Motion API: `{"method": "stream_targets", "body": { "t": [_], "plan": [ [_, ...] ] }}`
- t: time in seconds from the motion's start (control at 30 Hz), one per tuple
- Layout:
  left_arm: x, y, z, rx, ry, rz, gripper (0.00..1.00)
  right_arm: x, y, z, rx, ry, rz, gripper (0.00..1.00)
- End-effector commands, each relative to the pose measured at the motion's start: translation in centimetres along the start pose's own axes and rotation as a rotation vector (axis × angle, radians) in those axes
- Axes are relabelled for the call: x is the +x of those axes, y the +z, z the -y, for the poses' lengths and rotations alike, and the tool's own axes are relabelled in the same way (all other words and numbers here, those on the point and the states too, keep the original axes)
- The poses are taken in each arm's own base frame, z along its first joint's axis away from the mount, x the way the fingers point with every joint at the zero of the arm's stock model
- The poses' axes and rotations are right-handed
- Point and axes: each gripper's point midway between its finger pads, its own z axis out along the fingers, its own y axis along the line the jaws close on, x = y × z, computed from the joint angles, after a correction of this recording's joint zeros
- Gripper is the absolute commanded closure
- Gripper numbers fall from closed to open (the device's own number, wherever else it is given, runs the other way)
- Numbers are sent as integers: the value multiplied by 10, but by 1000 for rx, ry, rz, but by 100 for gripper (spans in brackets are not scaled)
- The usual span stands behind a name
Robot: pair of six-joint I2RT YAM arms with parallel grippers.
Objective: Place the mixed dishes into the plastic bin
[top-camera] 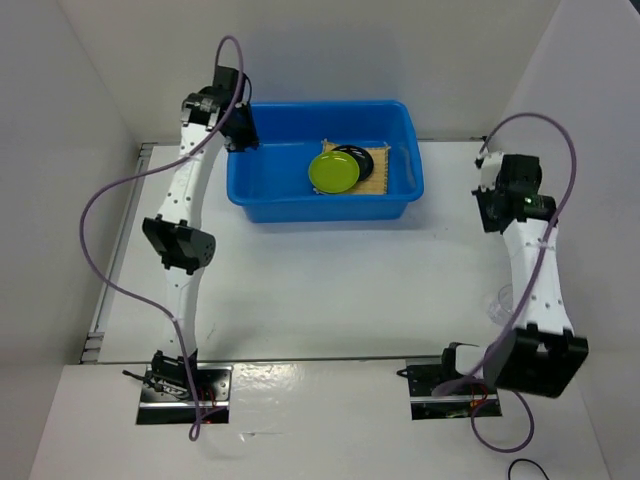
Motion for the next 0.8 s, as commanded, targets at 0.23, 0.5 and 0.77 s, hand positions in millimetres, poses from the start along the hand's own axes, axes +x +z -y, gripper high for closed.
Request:
{"method": "stream_targets", "body": {
  "t": [0.23, 0.5, 0.77],
  "plan": [
    [-39, -135, -76, -105, -44, 229, 60, -184, -203, -91, -325, -289, 700, 100],
    [17, -147, -130, -125, -99, 254, 30, -301, -136, -190, -560, -361, 692, 100],
    [51, -146, -169, -258, -113, 231, 20, -322, -76, -340, -539, -517, 673, 100]
  ]
}}
